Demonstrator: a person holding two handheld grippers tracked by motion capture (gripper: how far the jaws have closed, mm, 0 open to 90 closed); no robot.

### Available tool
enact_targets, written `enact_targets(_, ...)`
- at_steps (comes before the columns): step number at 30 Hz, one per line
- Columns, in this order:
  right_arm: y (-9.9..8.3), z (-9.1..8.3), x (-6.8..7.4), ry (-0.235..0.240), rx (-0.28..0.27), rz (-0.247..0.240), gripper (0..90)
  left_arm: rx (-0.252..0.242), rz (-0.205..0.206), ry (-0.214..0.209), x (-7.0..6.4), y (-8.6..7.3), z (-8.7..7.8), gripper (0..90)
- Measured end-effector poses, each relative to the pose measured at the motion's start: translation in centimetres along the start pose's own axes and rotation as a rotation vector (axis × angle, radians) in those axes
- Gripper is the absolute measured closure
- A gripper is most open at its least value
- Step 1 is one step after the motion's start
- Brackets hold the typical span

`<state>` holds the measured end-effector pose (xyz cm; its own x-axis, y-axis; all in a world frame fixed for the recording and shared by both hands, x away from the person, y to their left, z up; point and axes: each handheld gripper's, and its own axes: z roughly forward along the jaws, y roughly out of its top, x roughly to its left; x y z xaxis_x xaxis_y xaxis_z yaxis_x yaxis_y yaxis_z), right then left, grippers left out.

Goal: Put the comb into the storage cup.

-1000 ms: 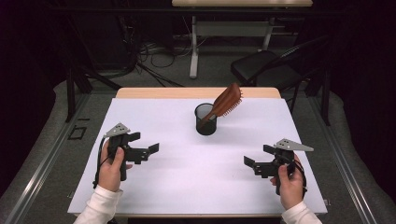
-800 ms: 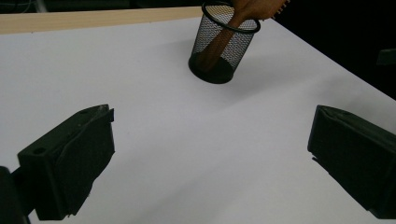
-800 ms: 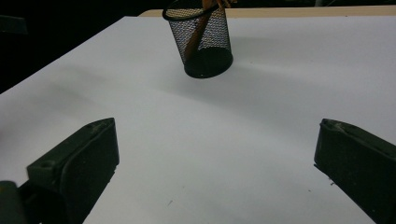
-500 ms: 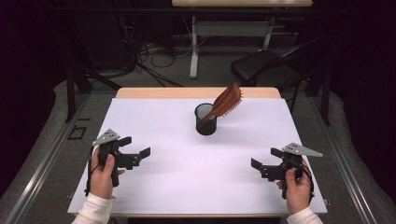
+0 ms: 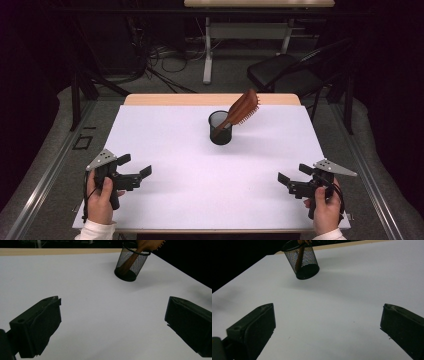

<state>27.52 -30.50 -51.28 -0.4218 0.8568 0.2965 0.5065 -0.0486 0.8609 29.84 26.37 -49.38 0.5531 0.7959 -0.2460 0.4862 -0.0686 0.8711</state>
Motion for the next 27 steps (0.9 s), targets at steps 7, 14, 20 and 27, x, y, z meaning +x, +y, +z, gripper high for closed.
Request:
enact_targets(7,-0.6,-0.2,-0.8,-0.034,-0.006,0.008,0.0,-0.015,0.006,0.039,0.8,-0.7,-0.4,0.7)
enact_targets(14,-1.1,-0.2,-1.2,-0.061,-0.001,-0.009,0.0,-0.034,-0.008,0.062,1.6,-1.4,-0.8,0.7)
enact_targets(20,-1.5,0.0,-1.7,-0.069,-0.006,0.011,0.0,-0.047,-0.015,0.074,2.0,-1.8,-0.8,0.7)
enact_targets(27,-1.9,0.1,-2.0,-0.078,-0.013,0.006,0.0,-0.050,-0.015,0.075,2.3,-2.2,-0.6,0.7)
